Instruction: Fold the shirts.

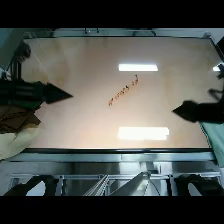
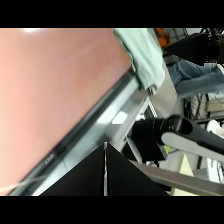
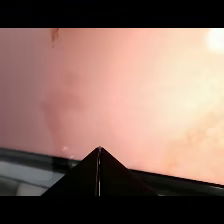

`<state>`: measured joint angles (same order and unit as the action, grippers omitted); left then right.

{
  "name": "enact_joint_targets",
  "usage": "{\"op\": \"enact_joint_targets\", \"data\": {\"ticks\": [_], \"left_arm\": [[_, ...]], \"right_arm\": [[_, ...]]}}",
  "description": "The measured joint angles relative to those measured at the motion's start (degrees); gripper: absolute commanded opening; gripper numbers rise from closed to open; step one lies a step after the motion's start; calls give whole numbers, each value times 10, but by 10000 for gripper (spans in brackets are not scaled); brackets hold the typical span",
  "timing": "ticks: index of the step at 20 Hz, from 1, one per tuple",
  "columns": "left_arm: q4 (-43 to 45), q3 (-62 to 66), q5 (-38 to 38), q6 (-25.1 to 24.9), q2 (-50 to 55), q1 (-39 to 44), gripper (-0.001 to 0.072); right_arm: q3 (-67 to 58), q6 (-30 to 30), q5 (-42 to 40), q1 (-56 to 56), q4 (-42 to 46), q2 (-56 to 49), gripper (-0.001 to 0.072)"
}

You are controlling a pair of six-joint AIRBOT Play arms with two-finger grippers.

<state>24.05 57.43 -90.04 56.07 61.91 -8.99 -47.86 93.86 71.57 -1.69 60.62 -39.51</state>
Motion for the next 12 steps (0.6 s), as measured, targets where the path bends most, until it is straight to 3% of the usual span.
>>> {"op": "enact_joint_targets", "data": {"ticks": [4, 12], "left_arm": [[11, -102, 15, 0, -86, 11, 16], [19, -139, 28, 9, -161, 14, 16]], "right_arm": [[56, 8, -30, -67, 1, 28, 19], [74, 8, -40, -89, -7, 36, 19]]}}
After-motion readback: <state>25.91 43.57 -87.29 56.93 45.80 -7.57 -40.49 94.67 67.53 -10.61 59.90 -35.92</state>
